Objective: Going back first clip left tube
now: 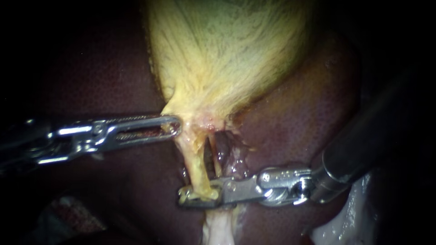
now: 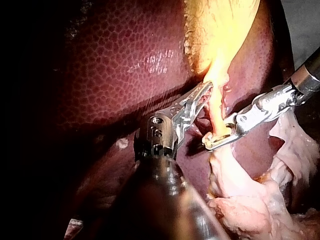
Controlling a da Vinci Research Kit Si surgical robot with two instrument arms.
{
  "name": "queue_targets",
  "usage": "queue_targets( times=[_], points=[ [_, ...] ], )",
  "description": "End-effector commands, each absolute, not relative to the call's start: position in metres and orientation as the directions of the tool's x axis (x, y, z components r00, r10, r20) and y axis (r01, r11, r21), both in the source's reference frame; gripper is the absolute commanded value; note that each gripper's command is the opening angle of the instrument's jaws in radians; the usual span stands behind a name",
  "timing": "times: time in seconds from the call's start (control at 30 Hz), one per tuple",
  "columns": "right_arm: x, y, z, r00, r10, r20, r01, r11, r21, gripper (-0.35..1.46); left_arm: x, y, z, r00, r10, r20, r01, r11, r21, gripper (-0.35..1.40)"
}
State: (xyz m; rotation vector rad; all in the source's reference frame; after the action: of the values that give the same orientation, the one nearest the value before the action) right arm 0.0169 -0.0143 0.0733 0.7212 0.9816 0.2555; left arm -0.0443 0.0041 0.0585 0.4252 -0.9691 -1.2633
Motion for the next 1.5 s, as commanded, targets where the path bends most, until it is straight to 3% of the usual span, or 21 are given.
queue_targets(
  times=[0.03,0.33,0.47,0.57,0.63,0.9,1.5],
  points=[
    [0.0169,-0.0144,0.0734,0.55,0.509,-0.662,0.114,0.74,0.663,-0.35,-0.0443,0.0041,0.0585,-0.005,-0.928,0.373,0.6,0.296,0.743,-0.35],
    [0.0168,-0.0146,0.0736,0.56,0.515,-0.648,0.137,0.715,0.686,-0.35,-0.0442,0.0041,0.0584,-0.005,-0.928,0.373,0.6,0.296,0.743,-0.35],
    [0.0169,-0.0145,0.0733,0.539,0.515,-0.666,0.156,0.716,0.68,0.19,-0.0442,0.004,0.0584,-0.005,-0.928,0.373,0.6,0.296,0.743,-0.35],
    [0.0172,-0.0144,0.0732,0.519,0.52,-0.678,0.138,0.732,0.667,0.46,-0.0441,0.004,0.0583,-0.005,-0.928,0.373,0.6,0.296,0.743,-0.35],
    [0.0173,-0.0142,0.0732,0.498,0.508,-0.703,0.133,0.756,0.641,0.54,-0.0441,0.0039,0.0582,-0.005,-0.928,0.373,0.6,0.296,0.743,-0.35],
    [0.0169,-0.0127,0.0722,0.458,0.411,-0.788,0.113,0.852,0.511,0.6,-0.0436,0.0036,0.0576,-0.004,-0.928,0.373,0.6,0.296,0.744,-0.35],
    [0.0121,-0.0115,0.0694,0.452,0.401,-0.797,0.098,0.866,0.491,0.6,-0.043,0.0038,0.0583,-0.003,-0.927,0.374,0.599,0.298,0.743,-0.35]
  ],
)
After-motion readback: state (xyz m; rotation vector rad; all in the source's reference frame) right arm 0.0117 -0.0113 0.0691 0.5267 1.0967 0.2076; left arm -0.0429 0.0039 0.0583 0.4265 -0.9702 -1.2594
